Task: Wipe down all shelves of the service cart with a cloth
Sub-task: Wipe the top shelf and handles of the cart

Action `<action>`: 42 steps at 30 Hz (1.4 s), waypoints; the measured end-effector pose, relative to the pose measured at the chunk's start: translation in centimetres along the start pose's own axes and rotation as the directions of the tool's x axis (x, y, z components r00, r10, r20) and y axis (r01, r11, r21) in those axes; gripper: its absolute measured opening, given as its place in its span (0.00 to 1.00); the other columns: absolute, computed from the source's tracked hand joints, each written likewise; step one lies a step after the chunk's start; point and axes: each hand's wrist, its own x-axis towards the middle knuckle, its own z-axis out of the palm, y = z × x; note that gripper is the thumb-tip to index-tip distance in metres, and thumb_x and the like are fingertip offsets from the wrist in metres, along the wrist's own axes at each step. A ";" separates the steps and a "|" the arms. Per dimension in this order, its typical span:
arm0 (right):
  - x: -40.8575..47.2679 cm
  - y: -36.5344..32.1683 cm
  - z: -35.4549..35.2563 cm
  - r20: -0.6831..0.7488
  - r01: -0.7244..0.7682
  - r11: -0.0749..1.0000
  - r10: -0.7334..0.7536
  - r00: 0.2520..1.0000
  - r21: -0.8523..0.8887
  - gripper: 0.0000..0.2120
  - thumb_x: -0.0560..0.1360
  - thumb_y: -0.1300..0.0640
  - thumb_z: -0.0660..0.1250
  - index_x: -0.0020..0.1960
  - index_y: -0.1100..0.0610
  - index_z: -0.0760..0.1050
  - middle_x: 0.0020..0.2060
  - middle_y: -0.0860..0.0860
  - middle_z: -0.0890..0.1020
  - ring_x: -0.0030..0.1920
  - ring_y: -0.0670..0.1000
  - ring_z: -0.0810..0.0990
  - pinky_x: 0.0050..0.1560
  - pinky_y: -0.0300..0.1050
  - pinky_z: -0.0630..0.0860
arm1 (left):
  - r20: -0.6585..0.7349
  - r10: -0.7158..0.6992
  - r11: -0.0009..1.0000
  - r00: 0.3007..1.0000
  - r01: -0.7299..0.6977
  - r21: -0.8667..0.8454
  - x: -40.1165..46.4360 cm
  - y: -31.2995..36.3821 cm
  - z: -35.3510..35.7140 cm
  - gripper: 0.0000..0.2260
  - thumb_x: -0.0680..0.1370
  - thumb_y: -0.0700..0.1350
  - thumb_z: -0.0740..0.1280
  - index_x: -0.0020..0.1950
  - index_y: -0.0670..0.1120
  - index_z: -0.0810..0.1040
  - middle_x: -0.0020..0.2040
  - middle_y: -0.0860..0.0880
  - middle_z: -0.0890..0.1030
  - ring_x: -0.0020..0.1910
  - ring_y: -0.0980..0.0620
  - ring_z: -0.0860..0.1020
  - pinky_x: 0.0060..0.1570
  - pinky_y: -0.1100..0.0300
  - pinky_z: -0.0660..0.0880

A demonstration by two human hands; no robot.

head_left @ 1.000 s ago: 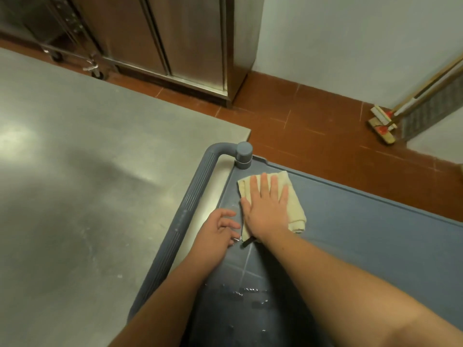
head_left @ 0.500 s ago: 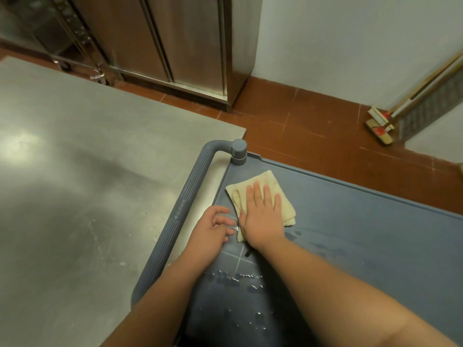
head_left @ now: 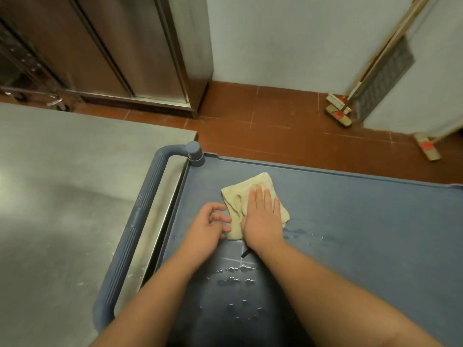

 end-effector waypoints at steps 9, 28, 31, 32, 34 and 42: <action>-2.2 10.9 -1.4 -0.030 -0.085 0.996 0.084 0.996 -0.023 0.36 0.74 0.52 0.69 0.78 0.61 0.63 0.77 0.58 0.65 0.78 0.58 0.61 0.77 0.60 0.58 | 0.086 0.002 0.997 0.996 -0.009 0.078 0.5 0.5 9.2 0.19 0.73 0.26 0.55 0.52 0.47 0.73 0.42 0.45 0.78 0.34 0.52 0.77 0.36 0.60 0.73; -10.5 39.7 -3.9 -0.071 -0.301 0.948 0.309 0.948 0.106 0.35 0.75 0.59 0.62 0.80 0.61 0.55 0.79 0.57 0.59 0.80 0.58 0.55 0.80 0.52 0.51 | 0.339 0.016 0.965 0.941 -0.103 0.240 -2.5 1.2 34.1 0.19 0.75 0.28 0.53 0.53 0.49 0.73 0.44 0.46 0.79 0.37 0.51 0.79 0.41 0.60 0.74; -12.4 43.8 -4.4 -0.068 -0.356 0.926 0.366 0.928 0.128 0.34 0.77 0.59 0.59 0.81 0.60 0.52 0.80 0.56 0.56 0.81 0.57 0.52 0.80 0.51 0.49 | 0.371 0.018 0.960 0.928 -0.119 0.253 -3.1 1.2 37.4 0.19 0.75 0.27 0.54 0.53 0.48 0.73 0.43 0.47 0.79 0.37 0.51 0.79 0.39 0.62 0.73; -13.0 45.0 -4.6 -0.066 -0.378 0.915 0.389 0.919 0.138 0.34 0.78 0.60 0.58 0.81 0.60 0.51 0.81 0.56 0.55 0.81 0.56 0.51 0.80 0.50 0.48 | 0.384 0.015 0.960 0.923 -0.121 0.252 -3.3 1.3 38.4 0.19 0.75 0.27 0.53 0.54 0.48 0.73 0.43 0.46 0.79 0.36 0.51 0.79 0.39 0.61 0.72; -14.1 47.4 -5.1 -0.061 -0.421 0.897 0.432 0.900 0.139 0.33 0.79 0.60 0.56 0.81 0.60 0.49 0.81 0.56 0.53 0.81 0.56 0.49 0.80 0.50 0.47 | 0.407 0.012 0.960 0.913 -0.124 0.250 -3.7 1.5 40.3 0.18 0.75 0.26 0.53 0.54 0.46 0.72 0.43 0.46 0.78 0.36 0.51 0.78 0.38 0.61 0.72; -17.9 54.8 -5.8 -0.043 -0.562 0.810 0.575 0.817 0.166 0.34 0.79 0.57 0.58 0.81 0.62 0.48 0.80 0.58 0.54 0.81 0.56 0.50 0.80 0.50 0.46 | 0.463 -0.002 0.951 0.887 -0.141 0.275 -4.5 1.8 45.4 0.18 0.75 0.26 0.53 0.55 0.45 0.72 0.42 0.47 0.77 0.36 0.50 0.78 0.38 0.60 0.72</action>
